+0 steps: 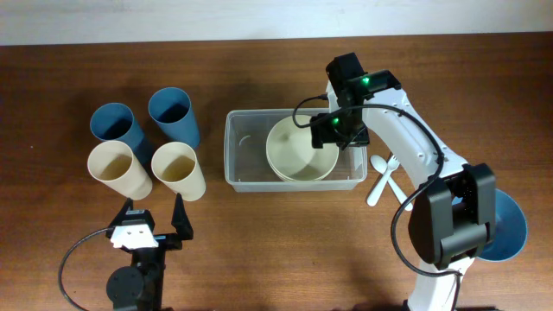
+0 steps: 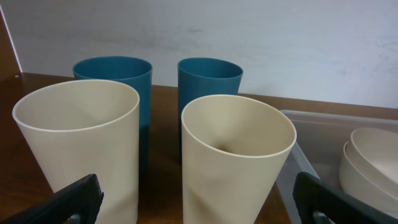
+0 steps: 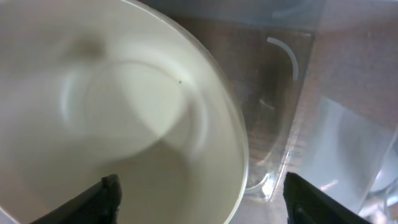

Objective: Pack container
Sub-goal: 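Release the bowl and raise the right gripper away to the right, then lower the right gripper onto the blue bowl rim and grasp, then lift the blue bowl with the right gripper, then carry the blue bowl left and lower it onto the cream bowls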

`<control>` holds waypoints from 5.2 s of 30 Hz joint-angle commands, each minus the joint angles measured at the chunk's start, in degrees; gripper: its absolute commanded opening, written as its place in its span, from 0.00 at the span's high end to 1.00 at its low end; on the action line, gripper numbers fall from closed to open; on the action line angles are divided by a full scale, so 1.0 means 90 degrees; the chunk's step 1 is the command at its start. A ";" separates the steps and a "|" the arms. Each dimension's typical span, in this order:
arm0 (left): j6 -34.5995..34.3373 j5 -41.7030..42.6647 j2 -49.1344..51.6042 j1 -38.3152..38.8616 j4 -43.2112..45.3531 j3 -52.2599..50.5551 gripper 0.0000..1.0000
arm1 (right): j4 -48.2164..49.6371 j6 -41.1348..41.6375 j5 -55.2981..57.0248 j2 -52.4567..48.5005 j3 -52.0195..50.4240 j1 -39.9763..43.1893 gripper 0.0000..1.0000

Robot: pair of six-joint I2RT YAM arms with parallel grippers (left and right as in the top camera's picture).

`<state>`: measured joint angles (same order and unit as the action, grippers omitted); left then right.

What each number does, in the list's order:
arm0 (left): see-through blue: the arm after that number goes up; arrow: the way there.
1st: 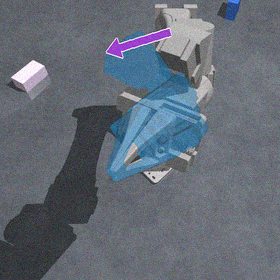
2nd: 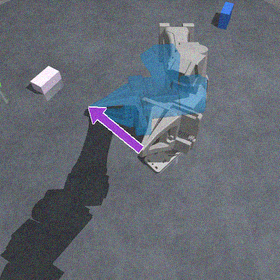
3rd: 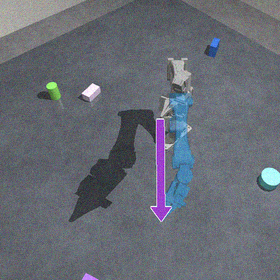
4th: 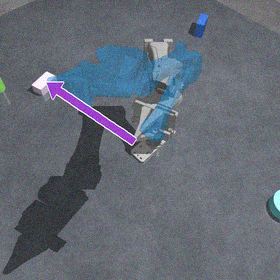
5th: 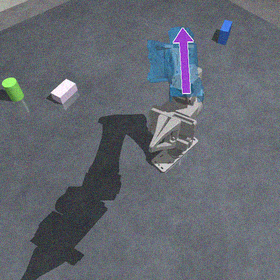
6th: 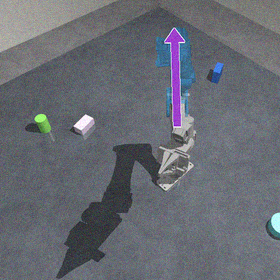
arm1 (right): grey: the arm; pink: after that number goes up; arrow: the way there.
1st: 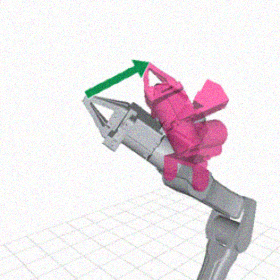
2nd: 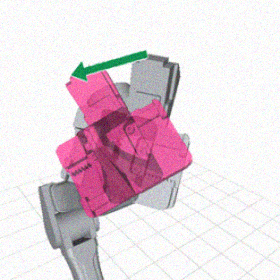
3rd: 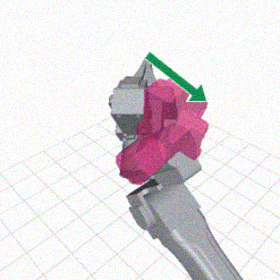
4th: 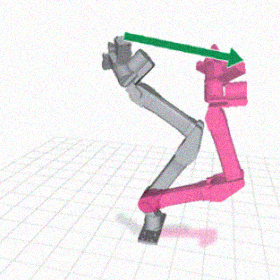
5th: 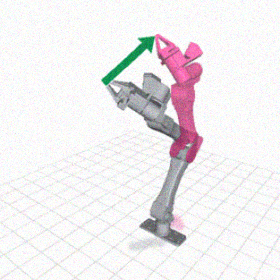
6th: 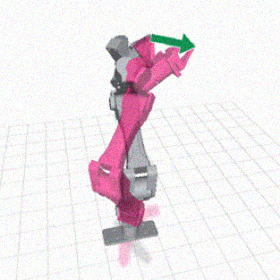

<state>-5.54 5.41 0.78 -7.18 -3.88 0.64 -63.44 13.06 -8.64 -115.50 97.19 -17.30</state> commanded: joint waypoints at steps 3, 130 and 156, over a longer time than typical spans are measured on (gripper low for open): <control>0.0102 0.0044 -0.0053 0.0019 -0.0046 -0.0007 0.00 | -0.0772 -0.0024 0.0000 0.0015 0.0823 0.0051 0.19; 0.0102 0.0044 -0.0053 0.0019 -0.0046 -0.0007 0.00 | 0.2011 -0.0267 -0.4741 0.3891 -0.4274 0.6926 0.96; 0.0102 0.0044 -0.0053 0.0019 -0.0046 -0.0007 0.00 | 0.3033 0.1800 -0.0299 0.3053 -0.3147 0.0578 0.96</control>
<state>-5.54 5.41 0.78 -7.18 -3.86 0.64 -37.10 27.35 -16.53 -86.54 67.72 -11.20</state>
